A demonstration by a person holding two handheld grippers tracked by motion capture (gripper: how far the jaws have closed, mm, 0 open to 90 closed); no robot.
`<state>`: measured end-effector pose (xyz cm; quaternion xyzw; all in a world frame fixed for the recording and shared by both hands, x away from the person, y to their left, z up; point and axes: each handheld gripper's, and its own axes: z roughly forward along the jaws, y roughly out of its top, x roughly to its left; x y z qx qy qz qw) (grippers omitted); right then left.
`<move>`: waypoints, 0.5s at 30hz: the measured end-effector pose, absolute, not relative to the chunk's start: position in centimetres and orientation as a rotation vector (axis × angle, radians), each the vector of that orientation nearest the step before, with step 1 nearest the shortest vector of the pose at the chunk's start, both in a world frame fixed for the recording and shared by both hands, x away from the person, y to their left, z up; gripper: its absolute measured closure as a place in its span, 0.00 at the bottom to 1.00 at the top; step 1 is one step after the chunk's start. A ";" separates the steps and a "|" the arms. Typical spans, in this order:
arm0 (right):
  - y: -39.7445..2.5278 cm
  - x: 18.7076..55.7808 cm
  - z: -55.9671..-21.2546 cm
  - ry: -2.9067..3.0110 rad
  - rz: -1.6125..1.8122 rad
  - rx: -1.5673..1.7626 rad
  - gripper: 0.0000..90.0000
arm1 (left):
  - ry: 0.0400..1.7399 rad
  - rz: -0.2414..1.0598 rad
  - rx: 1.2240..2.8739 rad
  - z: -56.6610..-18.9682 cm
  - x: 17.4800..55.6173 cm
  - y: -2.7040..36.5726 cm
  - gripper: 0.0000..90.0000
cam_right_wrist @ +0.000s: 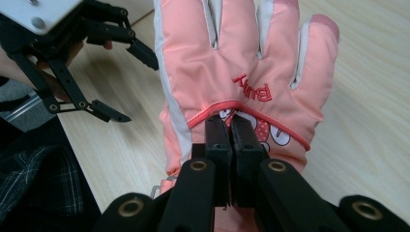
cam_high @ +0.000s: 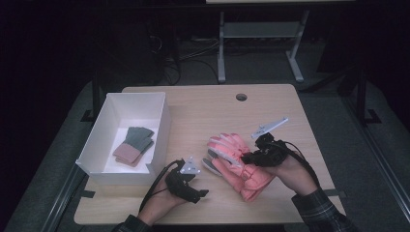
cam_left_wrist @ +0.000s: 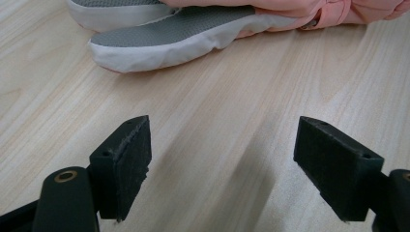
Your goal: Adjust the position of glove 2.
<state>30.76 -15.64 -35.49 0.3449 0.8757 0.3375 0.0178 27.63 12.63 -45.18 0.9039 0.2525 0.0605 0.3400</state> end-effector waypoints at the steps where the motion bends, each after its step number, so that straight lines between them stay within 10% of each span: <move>1: -15.5 30.8 -35.7 2.724 1.043 1.068 0.98 | 0.657 0.157 2.353 -45.2 27.6 12.6 0.23; 15: -14.3 31.3 -37.6 2.759 1.002 1.050 0.96 | 0.649 0.160 2.363 -45.4 27.7 12.4 0.23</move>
